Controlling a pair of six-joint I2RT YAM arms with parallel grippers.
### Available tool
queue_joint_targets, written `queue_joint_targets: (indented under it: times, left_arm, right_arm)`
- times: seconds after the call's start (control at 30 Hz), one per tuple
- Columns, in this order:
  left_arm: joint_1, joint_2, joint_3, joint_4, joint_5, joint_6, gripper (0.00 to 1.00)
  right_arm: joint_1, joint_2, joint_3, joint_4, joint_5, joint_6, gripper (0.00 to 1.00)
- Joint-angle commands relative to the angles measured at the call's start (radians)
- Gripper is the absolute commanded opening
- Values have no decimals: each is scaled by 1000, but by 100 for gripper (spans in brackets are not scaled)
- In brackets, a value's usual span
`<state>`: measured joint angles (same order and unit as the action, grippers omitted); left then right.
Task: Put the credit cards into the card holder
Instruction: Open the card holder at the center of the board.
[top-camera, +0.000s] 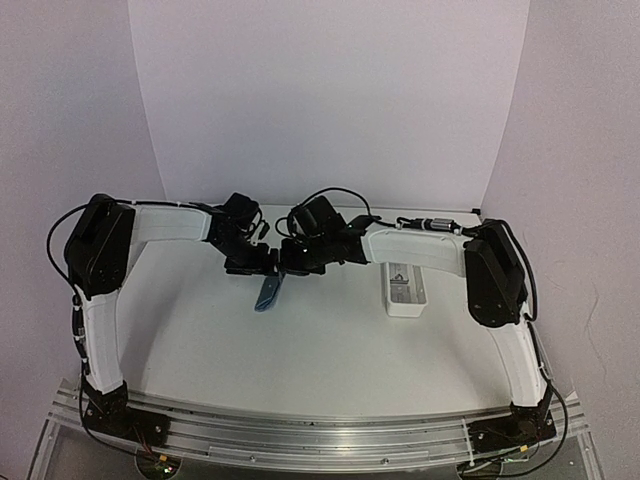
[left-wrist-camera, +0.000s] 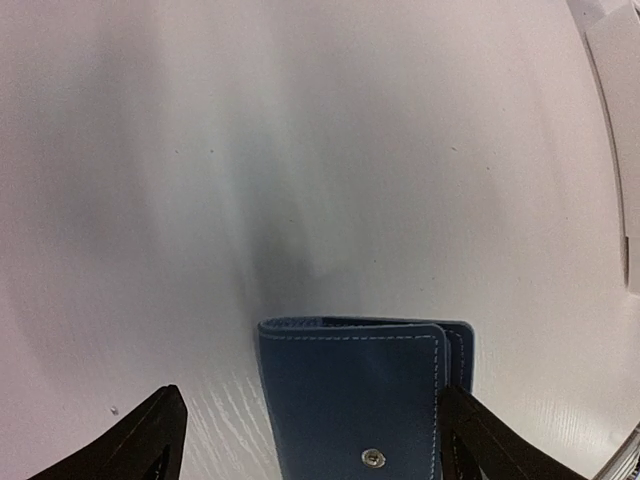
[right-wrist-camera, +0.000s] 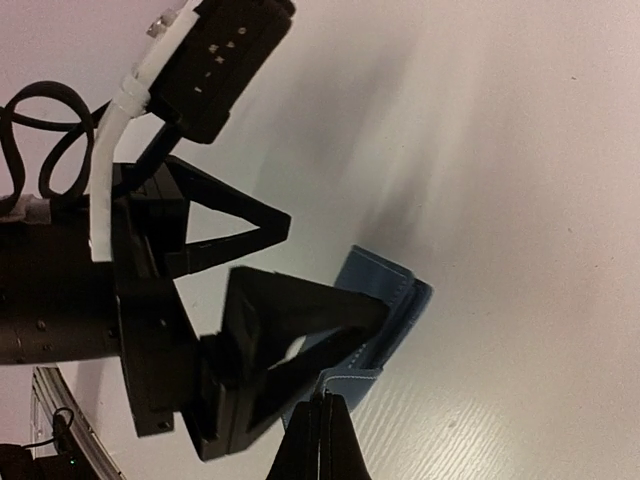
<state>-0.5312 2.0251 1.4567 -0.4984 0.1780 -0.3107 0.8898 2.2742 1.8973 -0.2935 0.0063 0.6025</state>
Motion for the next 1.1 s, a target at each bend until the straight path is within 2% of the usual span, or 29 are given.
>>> queue_joint_targets:
  times: [0.0, 0.1, 0.33, 0.53, 0.7, 0.77, 0.83, 0.9, 0.97, 1.07]
  left_arm:
    - [-26, -51, 20, -72, -71, 12, 86]
    - [-5, -91, 2, -92, -7, -48, 84]
    - [25, -142, 106, -136, -12, -18, 84]
    - [25, -148, 32, -155, 18, -16, 81]
    - [33, -145, 14, -143, -19, -14, 75]
    - [52, -140, 27, -133, -37, 11, 67]
    - [72, -133, 41, -145, -34, 5, 65]
    - [124, -117, 67, -166, 29, -35, 63]
    - [154, -111, 77, -168, 53, -50, 58]
    - [163, -118, 46, -146, 140, -43, 51]
  right_arm:
    - [16, -35, 56, 22, -43, 41, 0]
    - [24, -51, 86, 24, -31, 23, 0]
    - [24, -51, 102, 22, -25, 14, 0]
    - [23, -38, 105, 24, -28, 12, 0]
    - [23, -36, 90, 24, -20, 14, 0]
    - [23, -35, 88, 24, -18, 16, 0]
    - [23, -36, 94, 23, -21, 24, 0]
    - [22, -44, 103, 23, -18, 34, 0]
    - [22, -48, 102, 23, -14, 41, 0]
    - [23, -43, 95, 24, -28, 56, 0]
